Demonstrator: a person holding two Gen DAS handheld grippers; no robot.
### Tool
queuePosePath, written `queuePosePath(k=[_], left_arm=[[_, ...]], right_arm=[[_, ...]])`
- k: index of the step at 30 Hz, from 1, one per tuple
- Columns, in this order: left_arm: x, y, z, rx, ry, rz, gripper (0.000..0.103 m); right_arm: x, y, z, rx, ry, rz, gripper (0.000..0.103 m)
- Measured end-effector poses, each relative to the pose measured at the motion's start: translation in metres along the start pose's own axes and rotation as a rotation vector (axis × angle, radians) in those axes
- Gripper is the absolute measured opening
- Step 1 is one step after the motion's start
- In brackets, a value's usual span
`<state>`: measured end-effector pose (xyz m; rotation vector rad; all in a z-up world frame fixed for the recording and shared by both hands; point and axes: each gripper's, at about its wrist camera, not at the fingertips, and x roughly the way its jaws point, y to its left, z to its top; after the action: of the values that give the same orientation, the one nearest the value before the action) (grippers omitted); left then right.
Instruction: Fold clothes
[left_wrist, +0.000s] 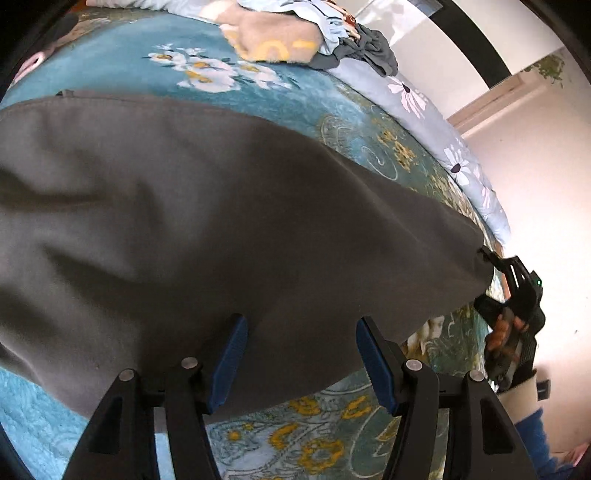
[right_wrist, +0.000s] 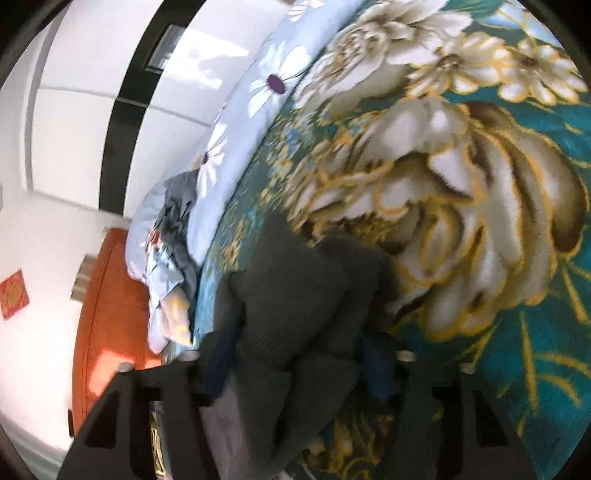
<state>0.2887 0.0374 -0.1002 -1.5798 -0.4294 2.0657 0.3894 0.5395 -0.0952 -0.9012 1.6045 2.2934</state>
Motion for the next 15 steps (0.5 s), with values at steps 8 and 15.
queuePosePath(k=[8,15], left_arm=[[-0.005,0.003,-0.010,0.001,-0.016,-0.011,0.065],[-0.020,0.018,-0.015,-0.068,-0.040,-0.063,0.065]], right_arm=[[0.009,-0.007,0.011,-0.027,-0.008,-0.081,0.034],[-0.027,0.029,0.001,-0.107,-0.055,-0.018,0.033]])
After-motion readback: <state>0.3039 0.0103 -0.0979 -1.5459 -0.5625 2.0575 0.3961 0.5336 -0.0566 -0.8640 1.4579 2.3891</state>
